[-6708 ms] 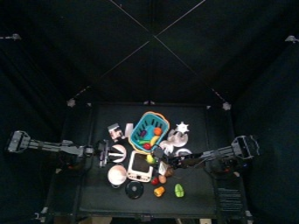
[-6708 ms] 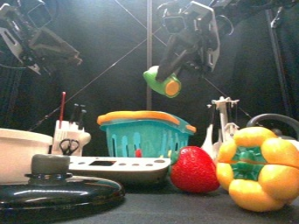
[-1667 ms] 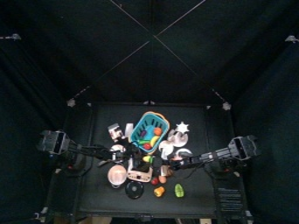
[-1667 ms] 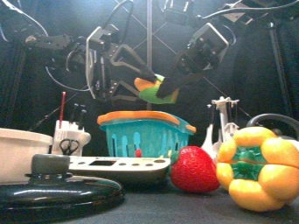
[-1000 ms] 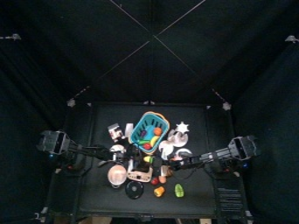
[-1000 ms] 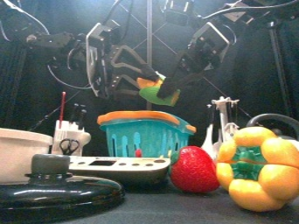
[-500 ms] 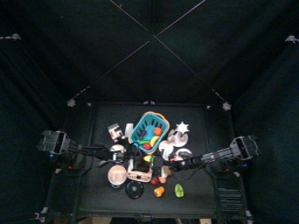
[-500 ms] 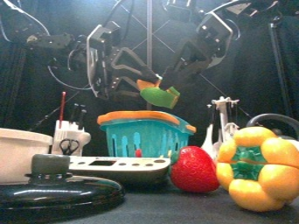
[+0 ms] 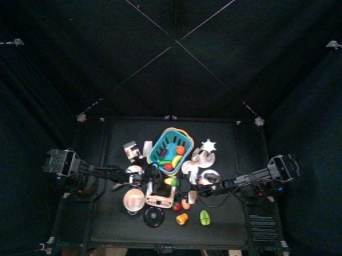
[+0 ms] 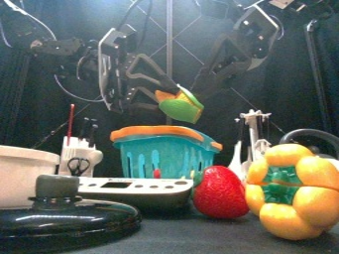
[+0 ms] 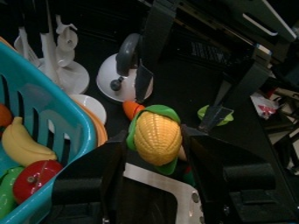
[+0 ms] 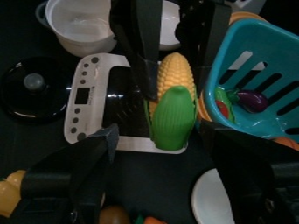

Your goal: Grab corn

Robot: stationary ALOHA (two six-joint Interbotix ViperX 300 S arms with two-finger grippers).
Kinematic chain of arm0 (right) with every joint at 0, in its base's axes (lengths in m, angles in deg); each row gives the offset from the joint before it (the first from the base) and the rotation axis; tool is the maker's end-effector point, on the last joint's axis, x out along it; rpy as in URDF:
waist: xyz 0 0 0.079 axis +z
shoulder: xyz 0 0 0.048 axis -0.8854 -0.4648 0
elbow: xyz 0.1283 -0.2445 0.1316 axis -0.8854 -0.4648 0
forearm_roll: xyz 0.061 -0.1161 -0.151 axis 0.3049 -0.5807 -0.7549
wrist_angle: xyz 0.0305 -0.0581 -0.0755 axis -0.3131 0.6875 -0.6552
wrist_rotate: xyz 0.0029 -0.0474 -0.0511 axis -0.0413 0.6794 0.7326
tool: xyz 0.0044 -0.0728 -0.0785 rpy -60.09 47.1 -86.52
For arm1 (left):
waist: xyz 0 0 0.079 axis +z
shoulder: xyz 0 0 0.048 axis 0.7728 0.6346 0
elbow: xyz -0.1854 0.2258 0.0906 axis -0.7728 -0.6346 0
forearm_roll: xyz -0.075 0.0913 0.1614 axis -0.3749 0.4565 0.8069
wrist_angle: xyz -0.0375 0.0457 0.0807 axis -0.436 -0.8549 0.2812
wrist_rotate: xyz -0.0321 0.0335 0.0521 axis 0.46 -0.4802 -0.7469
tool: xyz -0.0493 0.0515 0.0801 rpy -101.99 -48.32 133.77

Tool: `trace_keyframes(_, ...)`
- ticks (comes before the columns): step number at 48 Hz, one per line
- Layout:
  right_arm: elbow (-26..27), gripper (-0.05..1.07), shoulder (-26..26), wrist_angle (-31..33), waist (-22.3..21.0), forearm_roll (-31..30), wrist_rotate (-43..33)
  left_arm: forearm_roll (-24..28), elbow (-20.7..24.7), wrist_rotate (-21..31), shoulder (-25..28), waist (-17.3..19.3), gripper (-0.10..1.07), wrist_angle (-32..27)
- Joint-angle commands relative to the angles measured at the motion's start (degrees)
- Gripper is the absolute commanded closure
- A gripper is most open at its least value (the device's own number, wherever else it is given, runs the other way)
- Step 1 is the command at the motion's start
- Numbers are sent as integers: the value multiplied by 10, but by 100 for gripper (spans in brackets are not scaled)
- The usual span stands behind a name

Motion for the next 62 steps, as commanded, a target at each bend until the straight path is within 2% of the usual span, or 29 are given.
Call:
trace_keyframes(1, 4, 1, 20, 0, 3, 1, -1, 1, 7, -1, -4, 1, 39, 2)
trace_keyframes(19, -11, 1, 32, 0, 3, 10, -1, 1, 7, -1, -4, 1, 39, 2)
trace_keyframes(41, -30, 1, 35, 20, 1, 19, 0, 13, -20, -3, -26, 3, 39, 2)
trace_keyframes(62, -37, 1, 47, 21, 1, 31, -2, 12, -14, -2, -18, 6, 39, 2)
